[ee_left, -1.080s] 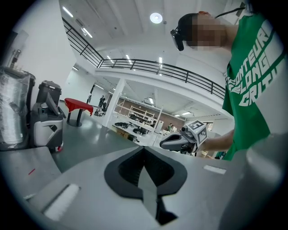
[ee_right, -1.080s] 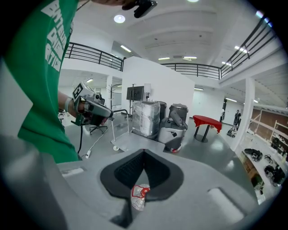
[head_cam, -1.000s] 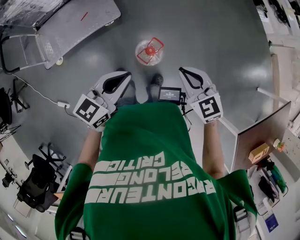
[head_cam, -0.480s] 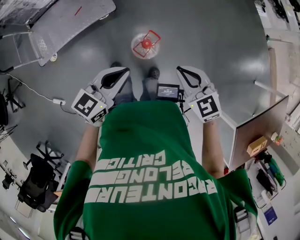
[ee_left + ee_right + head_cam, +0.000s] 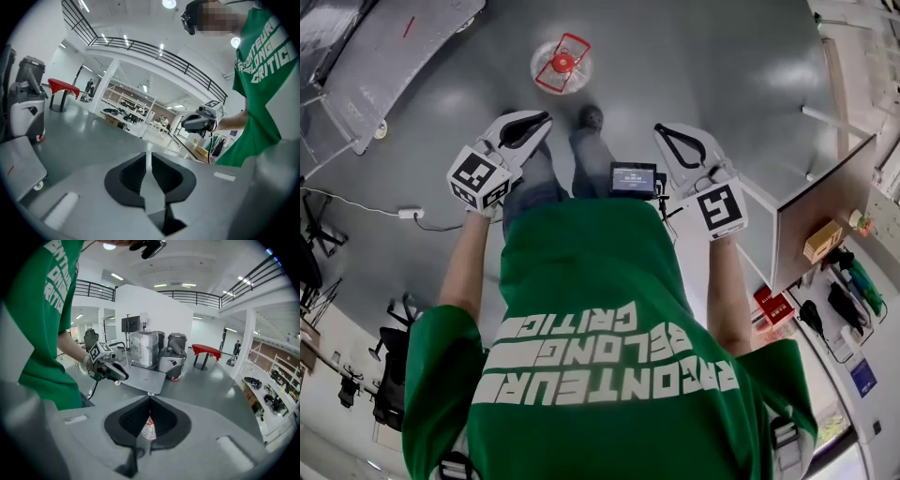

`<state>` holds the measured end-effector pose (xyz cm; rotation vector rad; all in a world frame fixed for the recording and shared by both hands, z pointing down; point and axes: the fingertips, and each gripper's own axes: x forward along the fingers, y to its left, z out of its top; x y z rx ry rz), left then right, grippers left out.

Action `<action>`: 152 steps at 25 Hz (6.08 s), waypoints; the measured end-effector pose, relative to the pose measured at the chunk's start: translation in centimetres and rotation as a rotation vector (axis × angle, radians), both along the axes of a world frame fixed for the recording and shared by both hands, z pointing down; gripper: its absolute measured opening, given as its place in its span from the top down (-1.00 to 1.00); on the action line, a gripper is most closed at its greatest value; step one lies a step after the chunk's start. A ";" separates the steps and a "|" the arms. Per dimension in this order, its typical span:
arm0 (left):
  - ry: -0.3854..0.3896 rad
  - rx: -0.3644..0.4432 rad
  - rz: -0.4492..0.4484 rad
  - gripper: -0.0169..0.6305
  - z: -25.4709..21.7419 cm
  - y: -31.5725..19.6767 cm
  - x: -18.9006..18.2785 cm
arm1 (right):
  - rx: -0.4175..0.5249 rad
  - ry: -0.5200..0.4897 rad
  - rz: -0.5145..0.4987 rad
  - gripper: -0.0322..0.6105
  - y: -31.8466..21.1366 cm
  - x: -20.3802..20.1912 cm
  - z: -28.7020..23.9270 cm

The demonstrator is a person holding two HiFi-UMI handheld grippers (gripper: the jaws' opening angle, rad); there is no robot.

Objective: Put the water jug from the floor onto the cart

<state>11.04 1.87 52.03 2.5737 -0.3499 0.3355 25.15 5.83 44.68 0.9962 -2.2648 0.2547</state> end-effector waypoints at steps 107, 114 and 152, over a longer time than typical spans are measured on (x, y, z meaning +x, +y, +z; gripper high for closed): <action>-0.547 0.001 -0.263 -0.12 13.0 -12.0 -7.2 | 0.062 0.022 -0.006 0.92 -4.5 1.5 -0.1; -0.486 0.089 -0.381 -0.12 7.6 -13.4 -12.5 | 0.075 -0.072 -0.084 0.92 -9.5 -4.8 -1.2; -0.339 0.156 -0.756 -0.11 -4.1 -16.3 -38.5 | 0.176 -0.157 -0.420 0.78 -18.7 -33.2 -3.1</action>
